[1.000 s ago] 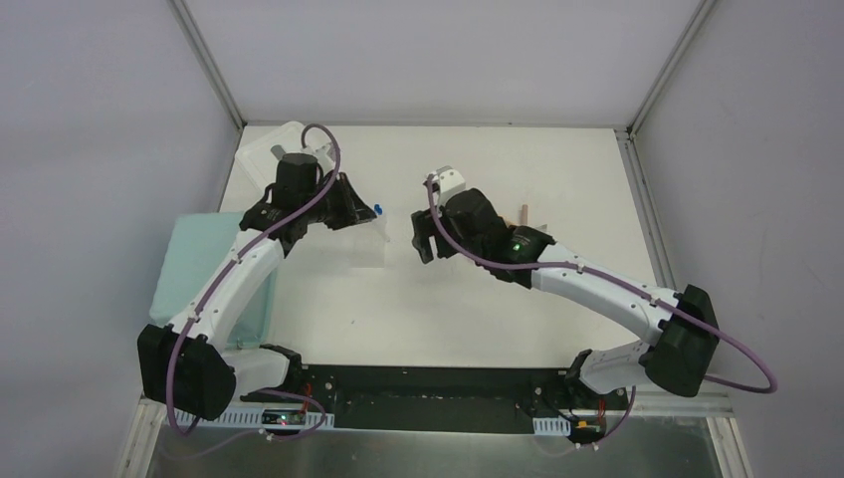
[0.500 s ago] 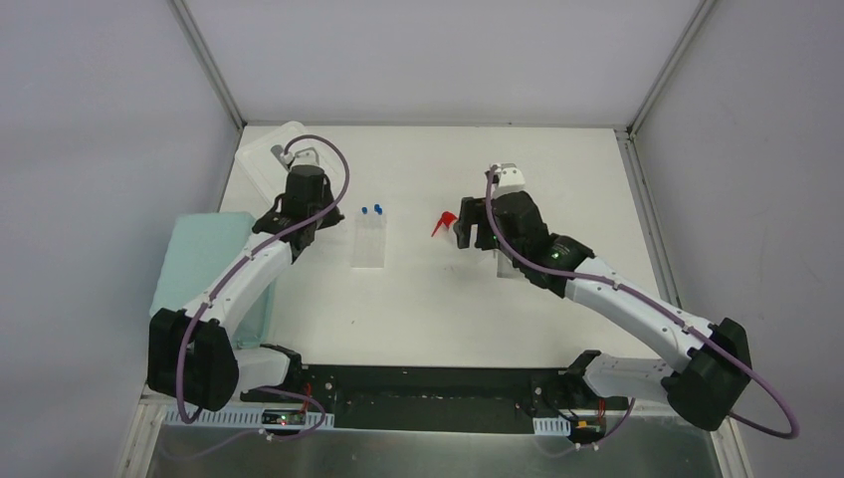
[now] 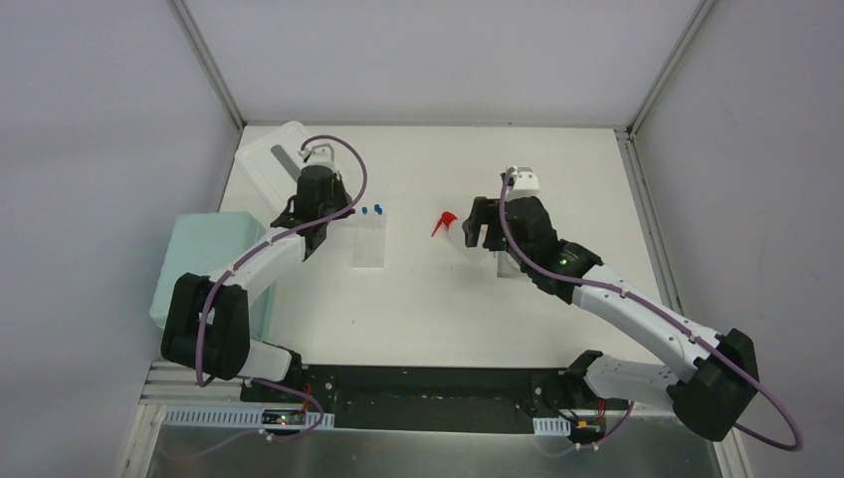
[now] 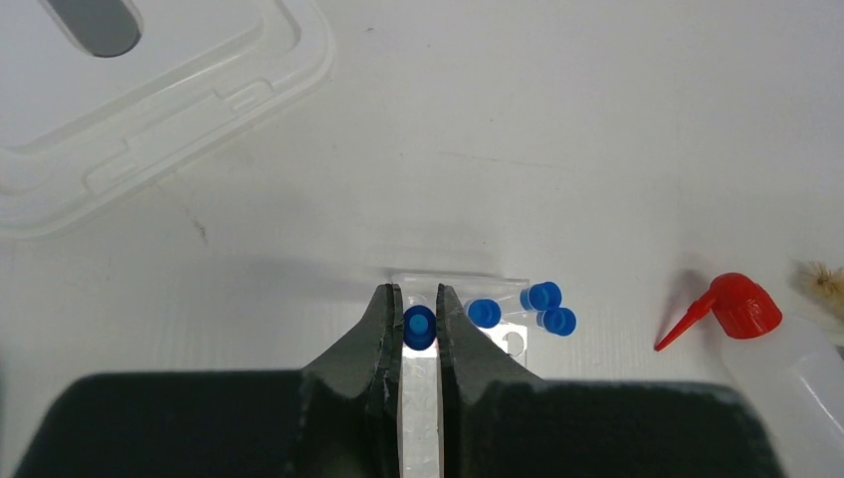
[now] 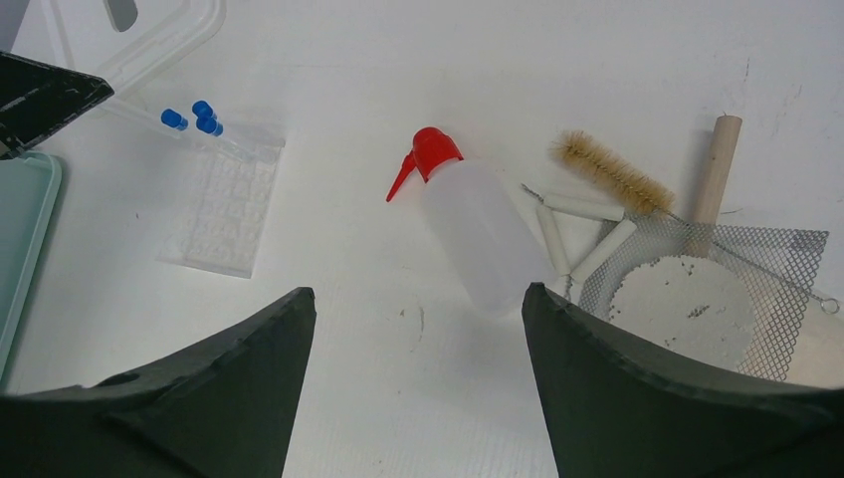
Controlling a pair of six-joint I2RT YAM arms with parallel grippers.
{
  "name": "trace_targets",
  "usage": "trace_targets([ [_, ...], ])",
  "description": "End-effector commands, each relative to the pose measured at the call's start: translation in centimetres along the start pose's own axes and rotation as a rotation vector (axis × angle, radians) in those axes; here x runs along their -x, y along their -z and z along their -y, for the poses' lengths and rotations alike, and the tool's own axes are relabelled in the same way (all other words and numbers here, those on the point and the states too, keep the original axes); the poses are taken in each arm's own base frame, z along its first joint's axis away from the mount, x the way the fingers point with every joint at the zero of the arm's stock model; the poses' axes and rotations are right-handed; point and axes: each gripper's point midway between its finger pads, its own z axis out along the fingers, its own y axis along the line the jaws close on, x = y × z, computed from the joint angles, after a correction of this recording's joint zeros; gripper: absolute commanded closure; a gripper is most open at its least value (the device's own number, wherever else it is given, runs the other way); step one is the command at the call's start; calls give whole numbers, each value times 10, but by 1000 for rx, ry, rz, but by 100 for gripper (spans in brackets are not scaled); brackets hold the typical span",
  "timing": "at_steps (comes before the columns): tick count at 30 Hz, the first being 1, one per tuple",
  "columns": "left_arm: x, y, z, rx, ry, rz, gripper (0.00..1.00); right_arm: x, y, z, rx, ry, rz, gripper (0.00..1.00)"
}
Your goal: Organize the chemistry lab equipment
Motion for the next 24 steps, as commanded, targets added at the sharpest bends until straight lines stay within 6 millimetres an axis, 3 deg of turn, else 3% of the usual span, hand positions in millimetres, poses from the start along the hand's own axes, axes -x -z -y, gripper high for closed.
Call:
trace_targets([
  [1, 9, -6, 17, -89, -32, 37, 100, 21, 5, -2, 6, -61, 78, 20],
  [13, -13, -12, 11, -65, -102, -20, 100, 19, 3, -3, 15, -79, 71, 21],
  [24, -24, -18, 21, -78, -196, -49, 100, 20, 6, -1, 15, -91, 78, 21],
])
